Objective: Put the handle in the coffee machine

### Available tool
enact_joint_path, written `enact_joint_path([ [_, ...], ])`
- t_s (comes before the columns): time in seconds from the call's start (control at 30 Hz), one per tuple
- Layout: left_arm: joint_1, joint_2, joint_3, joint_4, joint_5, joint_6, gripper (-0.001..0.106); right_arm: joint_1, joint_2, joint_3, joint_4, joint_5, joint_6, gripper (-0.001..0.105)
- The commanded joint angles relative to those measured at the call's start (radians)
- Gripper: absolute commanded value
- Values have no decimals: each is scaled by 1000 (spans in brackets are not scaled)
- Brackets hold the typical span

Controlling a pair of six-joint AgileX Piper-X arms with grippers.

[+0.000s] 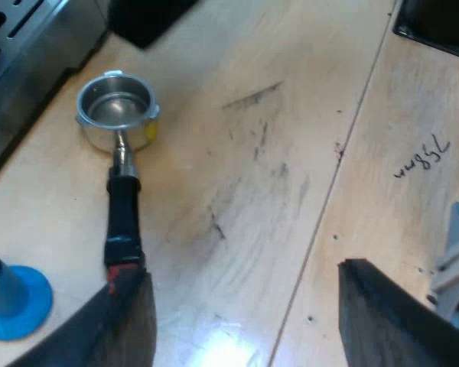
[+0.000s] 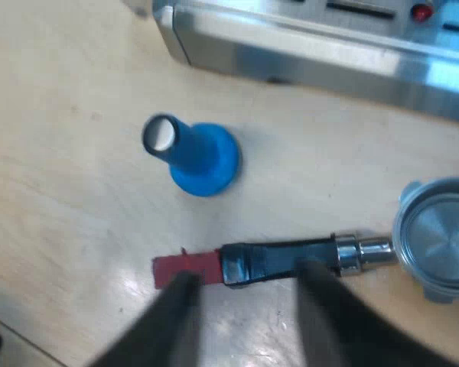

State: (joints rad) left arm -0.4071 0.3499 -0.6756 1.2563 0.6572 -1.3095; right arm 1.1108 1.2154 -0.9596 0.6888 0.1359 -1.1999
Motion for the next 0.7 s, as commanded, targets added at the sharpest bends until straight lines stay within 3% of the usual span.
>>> enact_joint_path([
  [0.03, 1, -29, -5, 26, -1, -1, 55, -1, -29, -15, 17, 15, -36, 61],
  [0.2, 1, -123, -16, 61, -1, -31, 55, -1, -63, -24, 110, 109, -36, 68],
  [0.47, 1, -190, -60, 71, -1, -79, 55, -1, -73, -27, 194, 138, -47, 86],
  [0.7, 1, -202, -68, 70, -18, -79, 55, -21, -42, -27, 208, 148, -105, 86],
])
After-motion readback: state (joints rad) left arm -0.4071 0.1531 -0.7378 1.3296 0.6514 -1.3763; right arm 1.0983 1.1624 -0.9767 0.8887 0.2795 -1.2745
